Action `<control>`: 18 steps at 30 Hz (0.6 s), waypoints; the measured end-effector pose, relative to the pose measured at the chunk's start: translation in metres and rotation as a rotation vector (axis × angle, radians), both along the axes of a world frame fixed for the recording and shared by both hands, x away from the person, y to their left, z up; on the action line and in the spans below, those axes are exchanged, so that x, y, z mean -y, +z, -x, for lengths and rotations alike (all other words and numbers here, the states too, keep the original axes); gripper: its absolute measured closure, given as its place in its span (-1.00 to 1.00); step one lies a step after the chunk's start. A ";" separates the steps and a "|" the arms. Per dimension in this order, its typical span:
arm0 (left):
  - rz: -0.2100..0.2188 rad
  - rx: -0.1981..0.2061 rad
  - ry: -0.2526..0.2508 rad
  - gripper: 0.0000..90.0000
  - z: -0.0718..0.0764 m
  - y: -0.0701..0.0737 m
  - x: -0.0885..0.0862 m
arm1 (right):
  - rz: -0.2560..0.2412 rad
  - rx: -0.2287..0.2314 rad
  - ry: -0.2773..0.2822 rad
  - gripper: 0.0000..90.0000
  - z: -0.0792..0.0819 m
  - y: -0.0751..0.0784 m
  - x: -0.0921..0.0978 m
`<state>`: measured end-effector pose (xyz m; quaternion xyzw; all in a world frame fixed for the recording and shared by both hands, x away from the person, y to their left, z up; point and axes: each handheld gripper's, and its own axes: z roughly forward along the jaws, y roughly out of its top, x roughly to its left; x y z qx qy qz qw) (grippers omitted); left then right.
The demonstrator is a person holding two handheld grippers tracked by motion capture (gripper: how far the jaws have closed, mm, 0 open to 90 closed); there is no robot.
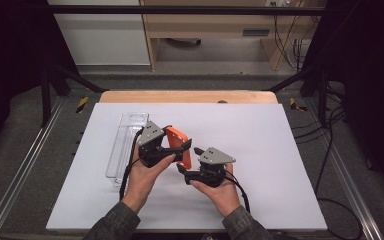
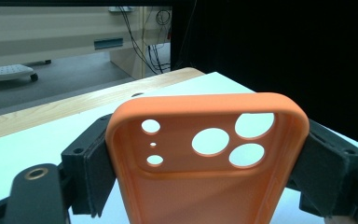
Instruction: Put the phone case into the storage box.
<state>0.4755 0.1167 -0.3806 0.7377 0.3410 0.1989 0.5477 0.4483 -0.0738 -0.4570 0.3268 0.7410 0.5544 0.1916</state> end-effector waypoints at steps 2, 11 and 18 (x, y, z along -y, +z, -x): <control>0.001 0.003 0.002 -0.64 0.000 0.001 -0.001 | -0.006 -0.007 -0.002 -0.69 0.000 0.001 0.000; 0.009 0.020 0.036 -0.64 0.000 0.004 -0.006 | 0.004 0.002 0.001 -0.84 0.003 0.005 0.004; 0.020 0.038 0.069 -0.64 -0.002 0.013 -0.014 | 0.016 0.018 -0.006 -0.89 0.006 0.008 0.014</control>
